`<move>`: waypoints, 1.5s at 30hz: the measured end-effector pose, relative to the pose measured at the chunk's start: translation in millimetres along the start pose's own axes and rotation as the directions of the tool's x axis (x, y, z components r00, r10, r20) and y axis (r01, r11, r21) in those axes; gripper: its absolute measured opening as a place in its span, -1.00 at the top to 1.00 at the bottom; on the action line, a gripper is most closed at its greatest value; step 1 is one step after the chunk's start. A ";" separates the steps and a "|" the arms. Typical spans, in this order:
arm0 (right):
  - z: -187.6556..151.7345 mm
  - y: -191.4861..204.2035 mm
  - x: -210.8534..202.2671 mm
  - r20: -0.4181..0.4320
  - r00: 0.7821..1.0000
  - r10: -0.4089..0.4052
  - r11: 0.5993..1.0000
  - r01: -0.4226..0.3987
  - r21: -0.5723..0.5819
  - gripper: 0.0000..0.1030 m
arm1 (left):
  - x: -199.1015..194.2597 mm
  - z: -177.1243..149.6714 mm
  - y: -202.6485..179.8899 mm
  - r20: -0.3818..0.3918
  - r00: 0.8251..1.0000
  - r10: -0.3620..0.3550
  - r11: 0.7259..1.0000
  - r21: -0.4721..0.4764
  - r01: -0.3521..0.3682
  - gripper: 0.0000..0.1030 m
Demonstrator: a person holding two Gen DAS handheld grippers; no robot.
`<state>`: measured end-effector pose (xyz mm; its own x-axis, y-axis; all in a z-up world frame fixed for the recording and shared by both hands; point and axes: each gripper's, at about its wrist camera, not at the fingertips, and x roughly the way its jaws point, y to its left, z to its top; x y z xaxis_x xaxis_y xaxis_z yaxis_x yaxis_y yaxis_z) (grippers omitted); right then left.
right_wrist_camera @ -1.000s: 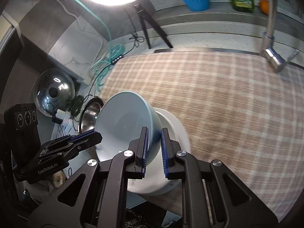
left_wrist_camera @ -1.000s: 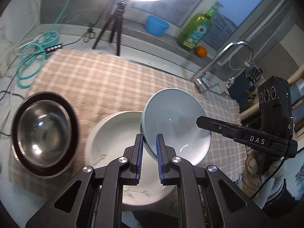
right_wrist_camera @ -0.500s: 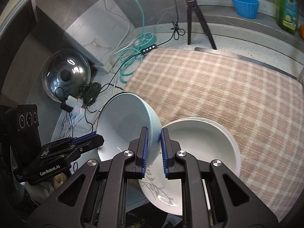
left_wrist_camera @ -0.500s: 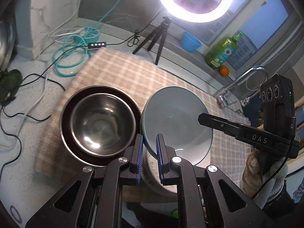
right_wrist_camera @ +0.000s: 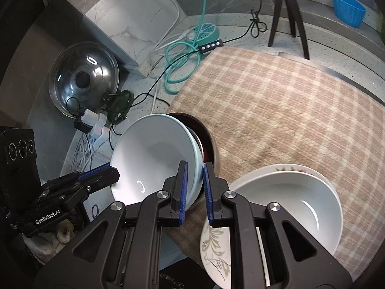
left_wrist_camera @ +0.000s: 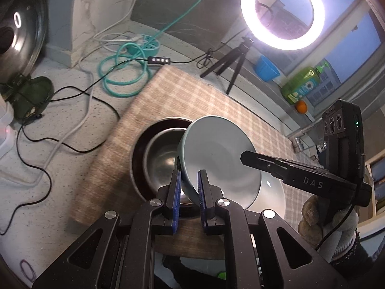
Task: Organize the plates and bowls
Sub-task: 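Lift the ceramic bowl with the right tool and carry it over the steel bowl, then lower the ceramic bowl into the red pot and open the right tool, then close the right tool on the steel bowl rim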
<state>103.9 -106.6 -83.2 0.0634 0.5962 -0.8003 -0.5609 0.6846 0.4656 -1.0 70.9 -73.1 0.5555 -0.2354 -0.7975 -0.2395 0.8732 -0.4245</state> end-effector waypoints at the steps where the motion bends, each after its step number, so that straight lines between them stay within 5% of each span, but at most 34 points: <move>1: 1.4 2.3 4.2 -0.007 1.000 0.001 1.000 -0.001 -0.003 0.74 | 1.7 0.9 5.8 -0.004 1.000 0.003 1.000 -0.011 -0.003 0.77; 30: 10.7 8.9 40.3 -0.051 0.996 -0.069 0.996 0.066 -0.063 0.70 | 23.5 2.2 29.9 -0.042 0.998 0.036 0.999 -0.028 -0.037 0.76; 33: 12.2 6.4 35.5 -0.034 0.997 -0.063 0.997 0.061 -0.055 0.50 | 21.8 3.9 29.8 -0.035 0.998 0.047 0.999 -0.023 -0.048 0.69; 35: 13.1 4.5 29.9 -0.015 0.998 -0.059 0.997 0.058 -0.047 0.18 | 20.1 4.5 30.4 -0.029 0.998 0.061 0.998 -0.019 -0.062 0.47; 38: 12.9 1.6 20.5 0.010 0.999 -0.046 0.998 0.047 -0.044 -0.13 | 17.3 4.7 31.1 -0.017 0.997 0.082 0.997 -0.015 -0.082 0.40; 41: 11.5 -1.8 13.5 0.022 0.999 -0.046 0.998 0.047 -0.042 -0.28 | 14.9 4.9 32.2 -0.009 0.996 0.094 0.995 -0.011 -0.094 0.10; 45: 9.8 -9.5 4.4 0.036 0.998 -0.052 0.998 0.053 -0.029 -0.45 | 12.9 5.5 33.2 -0.002 0.994 0.105 0.994 -0.006 -0.105 0.07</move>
<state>117.6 -106.4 -87.5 0.1220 0.5743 -0.8095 -0.5806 0.7028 0.4111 2.6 99.2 -95.2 0.5259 -0.1434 -0.8384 -0.3010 0.8905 -0.3411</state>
